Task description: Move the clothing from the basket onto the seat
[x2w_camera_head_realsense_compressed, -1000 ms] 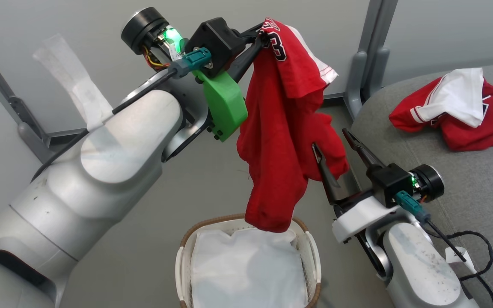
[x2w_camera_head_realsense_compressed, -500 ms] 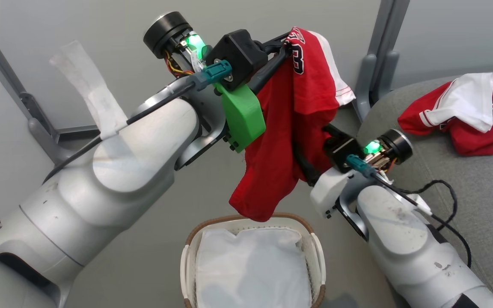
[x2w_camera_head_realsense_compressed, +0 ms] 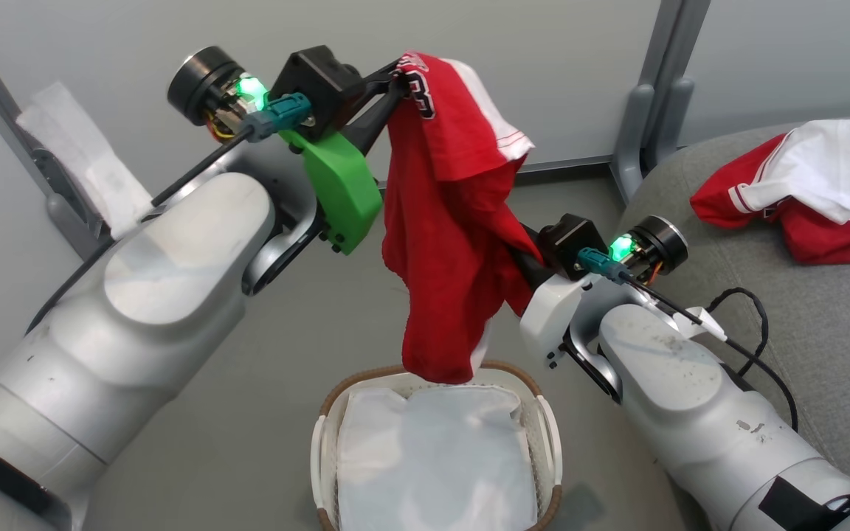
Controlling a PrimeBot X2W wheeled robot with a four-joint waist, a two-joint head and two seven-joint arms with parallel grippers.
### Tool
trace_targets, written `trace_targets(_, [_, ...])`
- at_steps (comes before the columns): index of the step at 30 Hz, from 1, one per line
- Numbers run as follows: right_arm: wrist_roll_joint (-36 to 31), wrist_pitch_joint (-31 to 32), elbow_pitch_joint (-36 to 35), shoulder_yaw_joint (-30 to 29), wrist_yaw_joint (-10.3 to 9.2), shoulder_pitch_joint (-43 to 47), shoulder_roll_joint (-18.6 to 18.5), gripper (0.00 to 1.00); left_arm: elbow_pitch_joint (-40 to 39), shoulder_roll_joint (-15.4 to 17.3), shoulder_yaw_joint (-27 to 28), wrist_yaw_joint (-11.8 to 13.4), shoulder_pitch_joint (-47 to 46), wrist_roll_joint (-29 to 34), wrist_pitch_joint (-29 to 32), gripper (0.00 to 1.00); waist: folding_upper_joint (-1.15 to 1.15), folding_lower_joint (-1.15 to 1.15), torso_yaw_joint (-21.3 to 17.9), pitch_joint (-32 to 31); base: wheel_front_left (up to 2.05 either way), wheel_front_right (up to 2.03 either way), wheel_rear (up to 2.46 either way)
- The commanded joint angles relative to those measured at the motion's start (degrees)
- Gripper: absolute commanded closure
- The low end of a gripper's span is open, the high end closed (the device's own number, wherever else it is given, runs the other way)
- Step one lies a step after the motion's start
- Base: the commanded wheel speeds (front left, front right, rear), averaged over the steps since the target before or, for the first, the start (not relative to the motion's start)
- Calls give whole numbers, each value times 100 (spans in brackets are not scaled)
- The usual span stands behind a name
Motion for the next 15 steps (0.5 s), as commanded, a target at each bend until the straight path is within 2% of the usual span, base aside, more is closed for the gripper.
trace_targets(1, [75, -27, -45, -12, -8, -66, -25, 100, 86, 52, 62, 39, 130, -105, -49, 100, 0, 0, -39, 25, 0, 0, 0])
trace_targets(2, [112, -29, -72, -32, -8, -65, -24, 100, 133, 70, 89, 58, 189, -159, -51, 100, 0, 0, -50, 32, 0, 0, 0])
trace_targets(3, [154, -33, -145, -64, -8, -64, -23, 100, 197, 93, 113, 68, 265, -216, -36, 71, 0, 0, -66, 44, 0, 0, 0])
trace_targets(4, [167, -34, -205, -89, -8, -54, -27, 100, 247, 113, 128, 73, 313, -259, -38, 29, 0, 0, -78, 52, 0, 0, 0])
trace_targets(5, [183, -35, -265, -111, -8, -36, -46, 100, 293, 136, 153, 91, 361, -313, -65, 0, 0, 0, -92, 63, 0, 0, 0])
trace_targets(15, [46, -38, -502, -581, -8, 60, -179, 100, 575, 160, 254, 194, 922, -528, -463, 0, 0, 0, -150, 164, 0, 0, 0])
